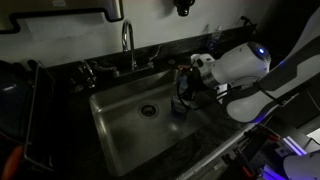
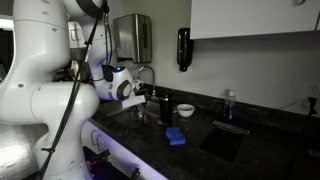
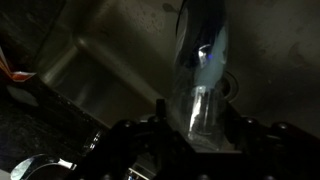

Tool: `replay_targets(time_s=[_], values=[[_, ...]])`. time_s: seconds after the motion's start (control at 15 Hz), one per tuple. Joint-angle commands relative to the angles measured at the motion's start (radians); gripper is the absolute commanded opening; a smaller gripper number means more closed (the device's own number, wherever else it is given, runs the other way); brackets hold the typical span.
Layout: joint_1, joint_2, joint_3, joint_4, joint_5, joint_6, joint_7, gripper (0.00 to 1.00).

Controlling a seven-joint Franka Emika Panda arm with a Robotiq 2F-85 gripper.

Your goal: Remove the dish soap from the sink and put it on the counter

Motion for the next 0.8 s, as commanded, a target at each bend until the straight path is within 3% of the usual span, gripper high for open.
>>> replay_targets(time_s=[0.0,0.73], values=[[0.062,0.006,-0.061,0.021,0.037,-0.001,-0.069,0.29],[0.205,-0.034,-0.276,0.132,0.074,-0.080,-0.190,0.29]])
